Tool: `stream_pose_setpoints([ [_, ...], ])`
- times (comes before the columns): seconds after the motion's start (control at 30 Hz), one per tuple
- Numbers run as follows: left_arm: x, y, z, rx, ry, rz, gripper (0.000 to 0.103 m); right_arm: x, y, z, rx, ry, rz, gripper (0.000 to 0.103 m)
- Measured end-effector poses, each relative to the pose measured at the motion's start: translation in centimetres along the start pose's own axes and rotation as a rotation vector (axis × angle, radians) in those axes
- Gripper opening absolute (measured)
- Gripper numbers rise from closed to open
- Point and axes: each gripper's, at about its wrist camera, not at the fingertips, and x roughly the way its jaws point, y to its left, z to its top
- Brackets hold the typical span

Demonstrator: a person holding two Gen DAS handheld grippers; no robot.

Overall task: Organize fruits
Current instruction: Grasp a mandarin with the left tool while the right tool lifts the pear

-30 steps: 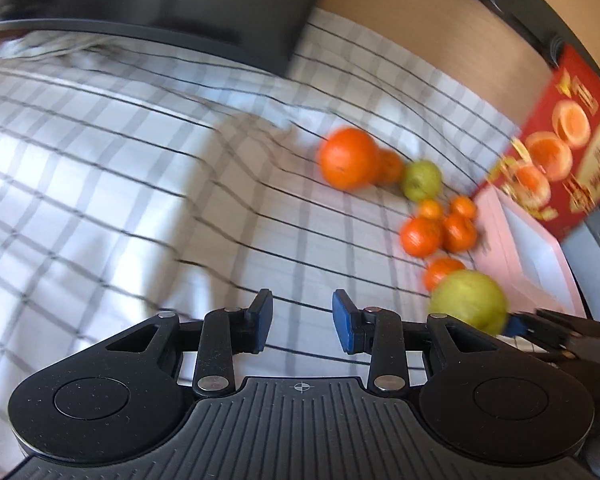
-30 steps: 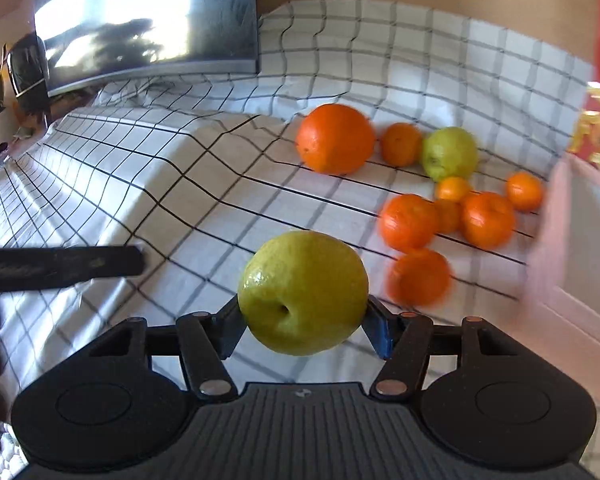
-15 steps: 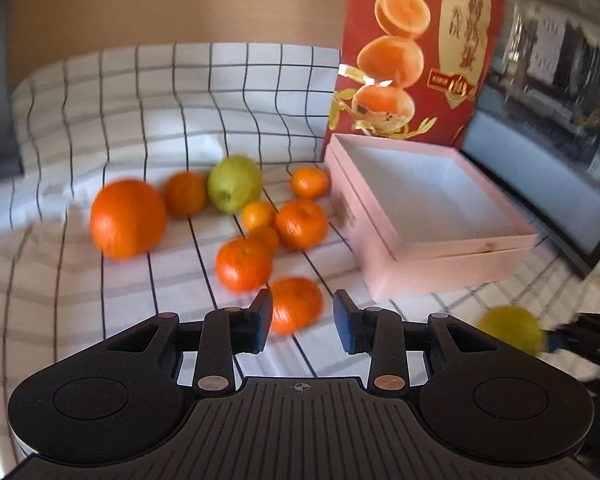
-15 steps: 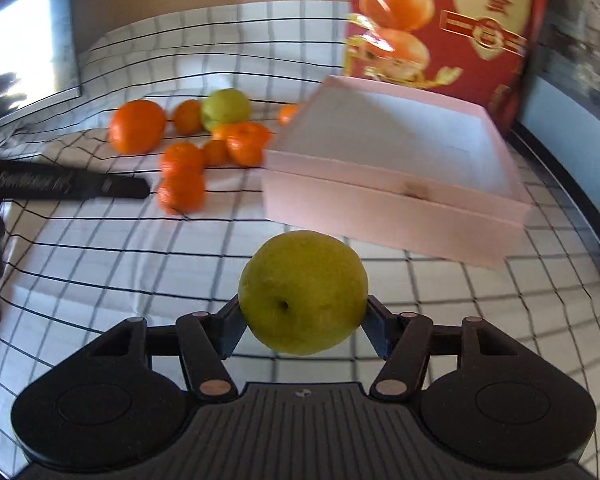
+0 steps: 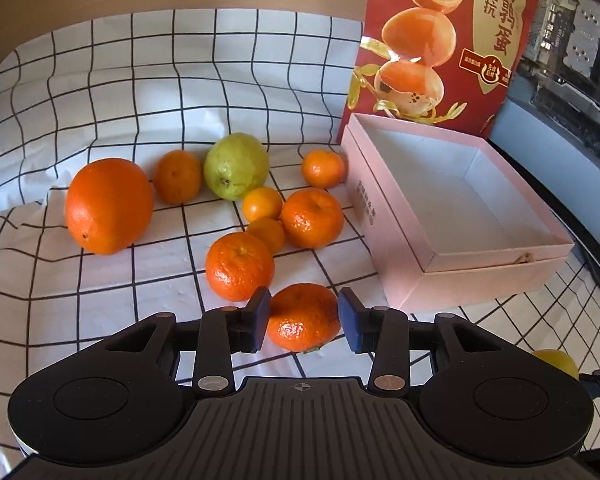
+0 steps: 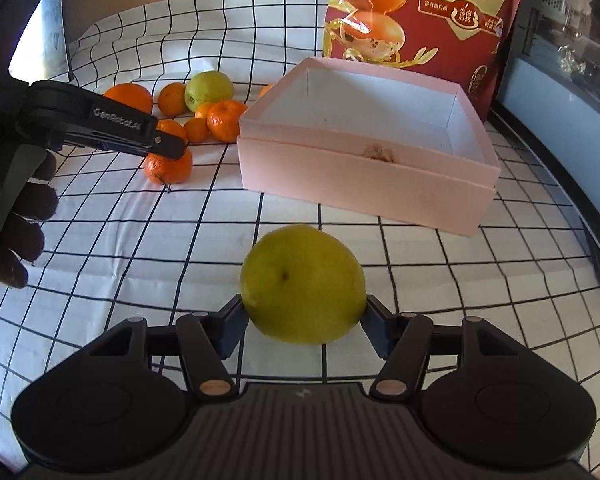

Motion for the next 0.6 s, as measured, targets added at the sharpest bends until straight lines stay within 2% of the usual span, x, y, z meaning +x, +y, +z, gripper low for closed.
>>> stream_pose_setpoints([
  [0.2, 1.1, -0.4, 0.4, -0.018, 0.043, -0.003, 0.051, -0.2, 0.4, -0.2, -0.021, -0.015, 0.0, 0.062],
  [0.33, 1.1, -0.8, 0.3, -0.022, 0.072, -0.003, 0.05, -0.3, 0.2, -0.4, -0.016, -0.02, 0.009, 0.062],
  [0.43, 0.1, -1.0, -0.6, -0.022, 0.065, -0.007, 0.05, -0.4, -0.1, -0.4, -0.011, -0.02, 0.02, 0.062],
  [0.6, -2.7, -1.3, -3.0, -0.02, 0.075, -0.058, 0.05, -0.3, -0.3, -0.2, -0.003, -0.018, 0.036, 0.062],
])
